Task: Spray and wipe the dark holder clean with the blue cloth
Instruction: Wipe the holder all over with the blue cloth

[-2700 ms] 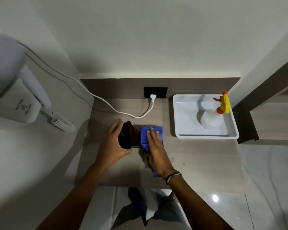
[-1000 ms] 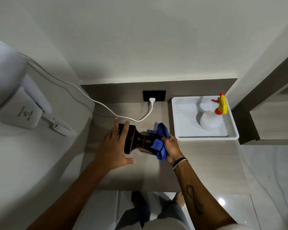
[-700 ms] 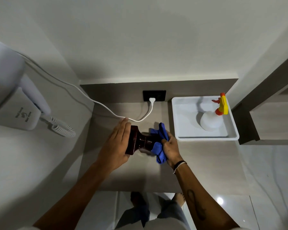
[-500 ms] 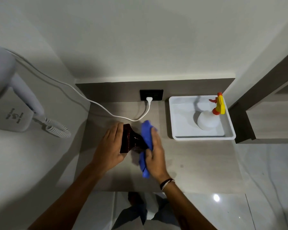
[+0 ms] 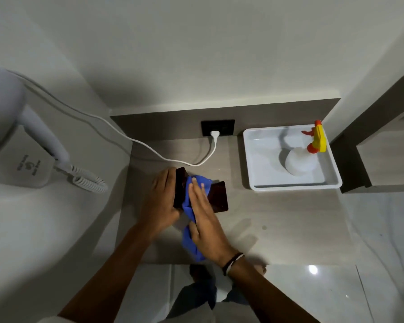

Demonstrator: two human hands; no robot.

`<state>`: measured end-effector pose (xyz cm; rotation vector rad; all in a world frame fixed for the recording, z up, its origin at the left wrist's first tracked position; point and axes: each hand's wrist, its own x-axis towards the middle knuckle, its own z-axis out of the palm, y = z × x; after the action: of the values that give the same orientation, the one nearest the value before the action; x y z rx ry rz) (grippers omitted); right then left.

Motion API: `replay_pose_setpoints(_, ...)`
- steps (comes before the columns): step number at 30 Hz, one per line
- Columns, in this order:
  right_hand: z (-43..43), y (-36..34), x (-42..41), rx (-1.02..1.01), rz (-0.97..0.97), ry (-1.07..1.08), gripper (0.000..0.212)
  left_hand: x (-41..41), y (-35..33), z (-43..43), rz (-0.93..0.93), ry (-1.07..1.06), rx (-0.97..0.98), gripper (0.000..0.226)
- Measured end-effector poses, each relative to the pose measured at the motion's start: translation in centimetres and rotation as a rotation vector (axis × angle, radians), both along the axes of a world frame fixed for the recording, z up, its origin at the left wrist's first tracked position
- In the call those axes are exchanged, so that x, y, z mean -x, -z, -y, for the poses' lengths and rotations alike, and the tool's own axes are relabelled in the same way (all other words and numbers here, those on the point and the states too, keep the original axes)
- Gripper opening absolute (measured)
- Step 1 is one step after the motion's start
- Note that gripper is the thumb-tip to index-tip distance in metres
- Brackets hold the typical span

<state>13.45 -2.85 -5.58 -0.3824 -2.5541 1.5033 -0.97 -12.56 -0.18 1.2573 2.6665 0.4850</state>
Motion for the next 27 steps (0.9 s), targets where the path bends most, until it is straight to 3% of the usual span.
replay_pose_setpoints(3,-0.7,1.2,0.3,-0.116,-0.004,-0.022,0.110,0.6,0.3,0.3,0.025,-0.038,0.005,0.101)
replay_pose_setpoints(5,-3.0,2.4,-0.6,-0.217,0.171,0.017,0.104,0.8,0.1,0.6,0.088,-0.062,0.018,0.111)
replay_pose_setpoints(7,-4.8,2.7,-1.0,-0.186,0.283,0.068,0.093,0.6,0.0,0.5,0.114,-0.060,0.011,0.112)
replay_pose_setpoints(11,-1.7,-0.1,1.6,0.001,0.011,0.069,0.096,0.2,0.1,-0.3,0.117,-0.055,-0.043,0.093)
replay_pose_setpoints(14,0.9,-0.7,2.8,-0.079,-0.117,-0.009,0.104,0.3,0.2,0.3,0.105,-0.077,-0.091,0.079)
replay_pose_setpoints(19,-3.8,3.2,-0.4,-0.326,0.221,-0.022,0.105,1.2,0.4,2.0,0.169,-0.143,0.064,0.114)
replay_pose_setpoints(22,-6.2,3.6,-1.9,-0.080,0.254,0.097,0.089,1.0,0.6,2.1,0.198,-0.173,-0.014,0.111)
replay_pose_setpoints(27,-7.8,1.8,-1.0,0.740,0.197,0.502,0.067,1.2,0.4,2.0,0.488,-0.368,-0.206,0.089)
